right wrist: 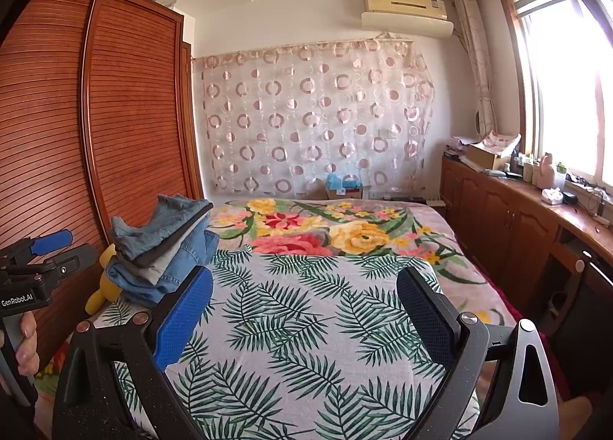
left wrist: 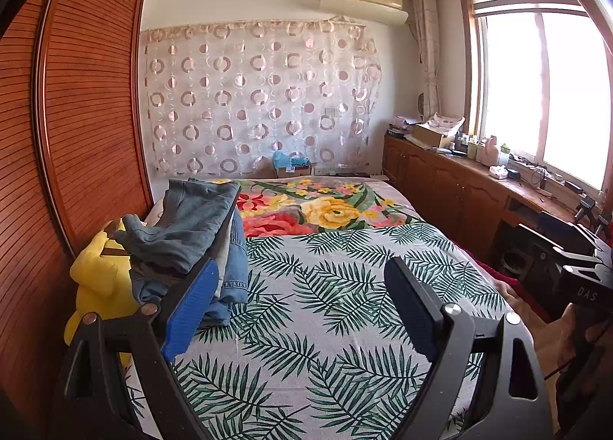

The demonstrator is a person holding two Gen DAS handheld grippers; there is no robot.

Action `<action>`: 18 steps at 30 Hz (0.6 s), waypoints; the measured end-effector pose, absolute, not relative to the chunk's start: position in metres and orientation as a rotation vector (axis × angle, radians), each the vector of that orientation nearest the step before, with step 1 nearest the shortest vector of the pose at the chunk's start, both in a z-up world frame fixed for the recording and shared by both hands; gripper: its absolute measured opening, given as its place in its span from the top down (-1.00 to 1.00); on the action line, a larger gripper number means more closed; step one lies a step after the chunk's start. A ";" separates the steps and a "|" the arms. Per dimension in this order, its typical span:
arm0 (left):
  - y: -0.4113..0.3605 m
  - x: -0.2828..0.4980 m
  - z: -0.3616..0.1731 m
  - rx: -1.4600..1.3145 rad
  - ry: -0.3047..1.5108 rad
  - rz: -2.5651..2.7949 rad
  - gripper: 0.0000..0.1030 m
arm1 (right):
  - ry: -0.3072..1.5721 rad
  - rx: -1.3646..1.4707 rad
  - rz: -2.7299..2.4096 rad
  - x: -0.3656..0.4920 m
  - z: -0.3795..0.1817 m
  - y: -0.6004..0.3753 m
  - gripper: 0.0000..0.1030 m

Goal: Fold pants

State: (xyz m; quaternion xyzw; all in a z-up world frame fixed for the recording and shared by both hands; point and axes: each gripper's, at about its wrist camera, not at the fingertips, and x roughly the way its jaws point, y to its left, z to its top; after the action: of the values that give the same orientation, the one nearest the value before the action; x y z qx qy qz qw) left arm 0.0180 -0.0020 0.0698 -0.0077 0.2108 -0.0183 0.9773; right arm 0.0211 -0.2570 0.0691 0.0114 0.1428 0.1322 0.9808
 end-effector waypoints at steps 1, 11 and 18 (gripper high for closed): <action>-0.002 0.018 0.070 -0.015 0.425 -0.038 -0.72 | 0.288 0.022 0.265 0.022 0.069 -0.258 -0.89; -0.002 0.018 0.069 -0.013 0.427 -0.038 -0.72 | 0.289 0.019 0.269 0.019 0.069 -0.254 -0.89; -0.002 0.018 0.068 -0.015 0.428 -0.038 -0.72 | 0.287 0.019 0.269 0.020 0.069 -0.256 -0.89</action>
State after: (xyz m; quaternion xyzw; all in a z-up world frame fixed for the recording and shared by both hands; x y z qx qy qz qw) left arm 0.0180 -0.0018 0.0677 -0.0072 0.2124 -0.0190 0.9770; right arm 0.0195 -0.2564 0.0694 0.0096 0.1427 0.1338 0.9806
